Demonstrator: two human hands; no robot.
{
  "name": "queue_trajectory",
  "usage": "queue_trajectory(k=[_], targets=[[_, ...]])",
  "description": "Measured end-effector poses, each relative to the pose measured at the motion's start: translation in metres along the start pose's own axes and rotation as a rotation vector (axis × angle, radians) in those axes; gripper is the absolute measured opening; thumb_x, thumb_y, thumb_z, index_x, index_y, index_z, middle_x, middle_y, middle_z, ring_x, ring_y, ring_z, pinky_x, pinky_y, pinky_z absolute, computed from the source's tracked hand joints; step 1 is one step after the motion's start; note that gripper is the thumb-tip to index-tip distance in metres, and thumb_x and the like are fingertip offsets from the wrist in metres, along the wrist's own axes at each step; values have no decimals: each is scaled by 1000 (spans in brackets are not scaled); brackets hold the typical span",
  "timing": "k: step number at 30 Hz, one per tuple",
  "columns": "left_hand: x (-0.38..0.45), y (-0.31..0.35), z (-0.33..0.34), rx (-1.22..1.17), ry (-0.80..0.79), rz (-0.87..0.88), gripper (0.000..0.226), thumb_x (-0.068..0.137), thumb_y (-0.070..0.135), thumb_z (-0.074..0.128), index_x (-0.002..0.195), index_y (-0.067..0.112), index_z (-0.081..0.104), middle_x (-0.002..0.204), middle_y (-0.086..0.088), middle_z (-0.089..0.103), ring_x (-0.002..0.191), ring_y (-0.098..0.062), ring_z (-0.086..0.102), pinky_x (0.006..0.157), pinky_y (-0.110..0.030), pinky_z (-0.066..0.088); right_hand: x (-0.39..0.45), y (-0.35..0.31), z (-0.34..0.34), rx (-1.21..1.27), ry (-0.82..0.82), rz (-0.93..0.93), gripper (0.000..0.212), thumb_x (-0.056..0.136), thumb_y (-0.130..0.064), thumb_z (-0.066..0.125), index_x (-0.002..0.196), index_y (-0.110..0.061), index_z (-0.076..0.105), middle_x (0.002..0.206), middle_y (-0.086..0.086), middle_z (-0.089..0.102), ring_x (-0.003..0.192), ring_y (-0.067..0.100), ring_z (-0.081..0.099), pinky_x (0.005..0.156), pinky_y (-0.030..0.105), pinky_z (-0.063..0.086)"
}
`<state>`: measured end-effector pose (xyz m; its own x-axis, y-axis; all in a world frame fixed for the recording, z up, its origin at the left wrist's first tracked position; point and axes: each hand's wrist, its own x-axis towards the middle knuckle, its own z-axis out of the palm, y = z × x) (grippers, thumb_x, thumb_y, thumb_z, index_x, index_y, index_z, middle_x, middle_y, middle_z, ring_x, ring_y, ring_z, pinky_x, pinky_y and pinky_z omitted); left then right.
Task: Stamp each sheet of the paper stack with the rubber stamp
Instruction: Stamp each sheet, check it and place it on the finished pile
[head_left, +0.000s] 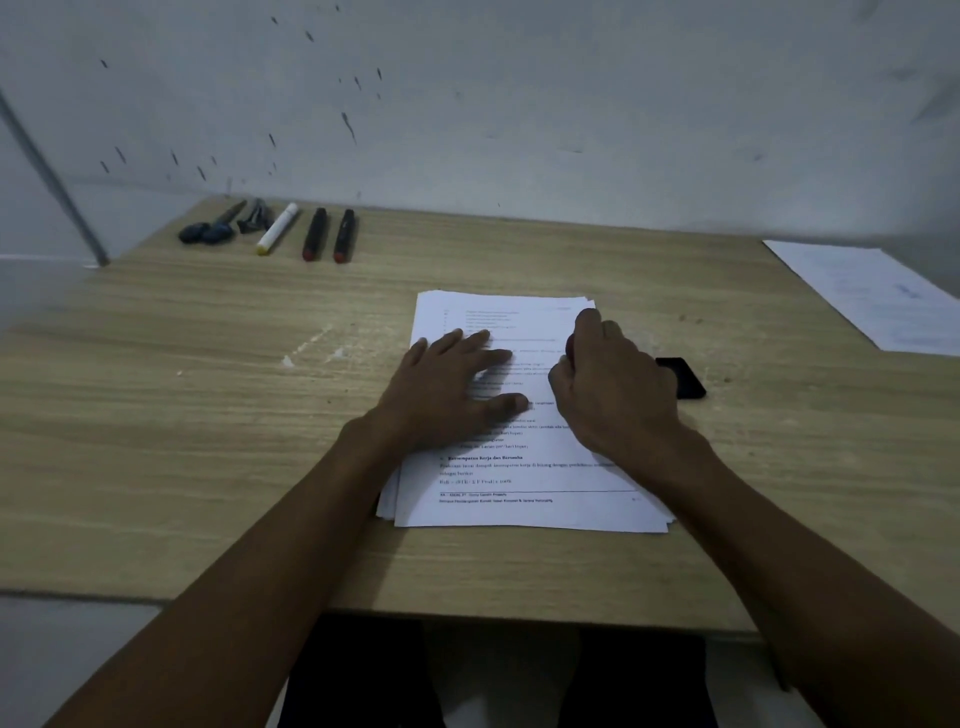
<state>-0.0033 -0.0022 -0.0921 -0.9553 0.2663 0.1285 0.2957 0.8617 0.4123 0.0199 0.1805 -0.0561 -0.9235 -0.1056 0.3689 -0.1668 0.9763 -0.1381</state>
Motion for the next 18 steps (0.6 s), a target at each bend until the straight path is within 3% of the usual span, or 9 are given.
queue_trajectory(k=[6, 11, 15, 18], targets=[[-2, 6, -7, -1, -64, -10, 70, 82, 71, 49, 144, 39, 37, 160, 10, 19, 149, -12, 7, 121, -45, 1, 0, 0, -5, -26, -44, -2, 34, 99, -30, 38, 127, -10, 37, 98, 4, 52, 74, 29, 57, 56, 32, 31], [4, 14, -21, 34, -158, -42, 73, 81, 68, 54, 145, 36, 36, 161, 7, 16, 150, -16, 4, 119, -49, 0, 2, 5, -15, 109, -47, -9, 21, 99, -31, 43, 109, -12, 43, 93, 4, 57, 77, 26, 54, 62, 34, 37], [9, 25, -29, 74, -207, -72, 73, 82, 62, 59, 145, 32, 37, 160, 5, 19, 149, -20, 6, 119, -51, 3, 1, 12, -28, 237, 49, 36, 19, 99, -33, 45, 105, -15, 44, 91, 1, 56, 76, 23, 51, 61, 32, 34], [11, 34, -33, -10, -146, -70, 67, 89, 53, 56, 147, 25, 35, 159, 1, 22, 148, -20, 14, 119, -42, 13, 2, 26, -38, 355, 103, 90, 16, 97, -34, 48, 101, -19, 44, 91, 0, 58, 79, 25, 54, 64, 35, 40]])
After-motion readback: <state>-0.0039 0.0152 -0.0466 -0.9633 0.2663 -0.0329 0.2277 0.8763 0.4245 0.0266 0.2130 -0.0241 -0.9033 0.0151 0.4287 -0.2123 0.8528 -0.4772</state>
